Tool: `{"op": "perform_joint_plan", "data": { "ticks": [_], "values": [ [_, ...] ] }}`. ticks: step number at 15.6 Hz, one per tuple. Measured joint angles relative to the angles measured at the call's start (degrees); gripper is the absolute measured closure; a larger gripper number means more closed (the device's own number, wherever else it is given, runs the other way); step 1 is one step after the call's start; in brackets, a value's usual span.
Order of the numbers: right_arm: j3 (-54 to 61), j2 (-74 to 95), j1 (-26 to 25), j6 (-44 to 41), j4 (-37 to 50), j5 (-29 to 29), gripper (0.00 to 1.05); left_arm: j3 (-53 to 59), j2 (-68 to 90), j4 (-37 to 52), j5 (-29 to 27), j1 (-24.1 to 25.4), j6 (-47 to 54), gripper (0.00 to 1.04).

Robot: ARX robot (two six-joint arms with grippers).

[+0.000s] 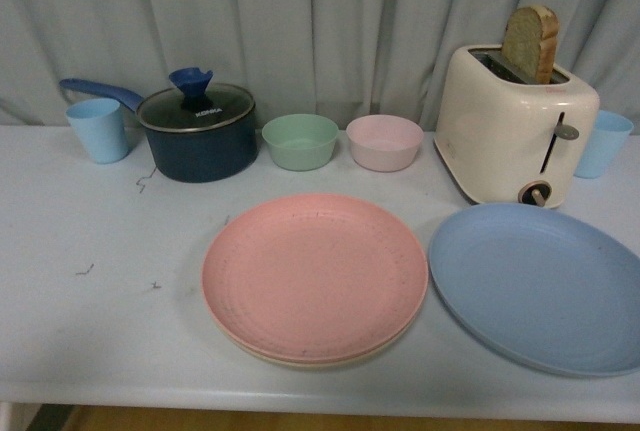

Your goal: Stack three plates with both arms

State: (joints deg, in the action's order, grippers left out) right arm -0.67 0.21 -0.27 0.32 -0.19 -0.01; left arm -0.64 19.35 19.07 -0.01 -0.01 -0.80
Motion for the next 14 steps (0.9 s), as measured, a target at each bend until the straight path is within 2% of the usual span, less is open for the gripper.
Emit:
{"op": "perform_joint_plan", "data": {
  "ticks": [10,12,14],
  "values": [
    [0.0,0.0,0.0,0.0,0.0,0.0,0.06,0.0,-9.5,-9.1,0.0,0.0,0.0,1.03],
    [0.0,0.0,0.0,0.0,0.0,0.0,0.06,0.0,-18.8,-19.3,0.0,0.0,0.0,1.03],
    [0.0,0.0,0.0,0.0,0.0,0.0,0.06,0.0,-19.0,-19.6,-0.1,0.0,0.0,1.03]
  ]
}}
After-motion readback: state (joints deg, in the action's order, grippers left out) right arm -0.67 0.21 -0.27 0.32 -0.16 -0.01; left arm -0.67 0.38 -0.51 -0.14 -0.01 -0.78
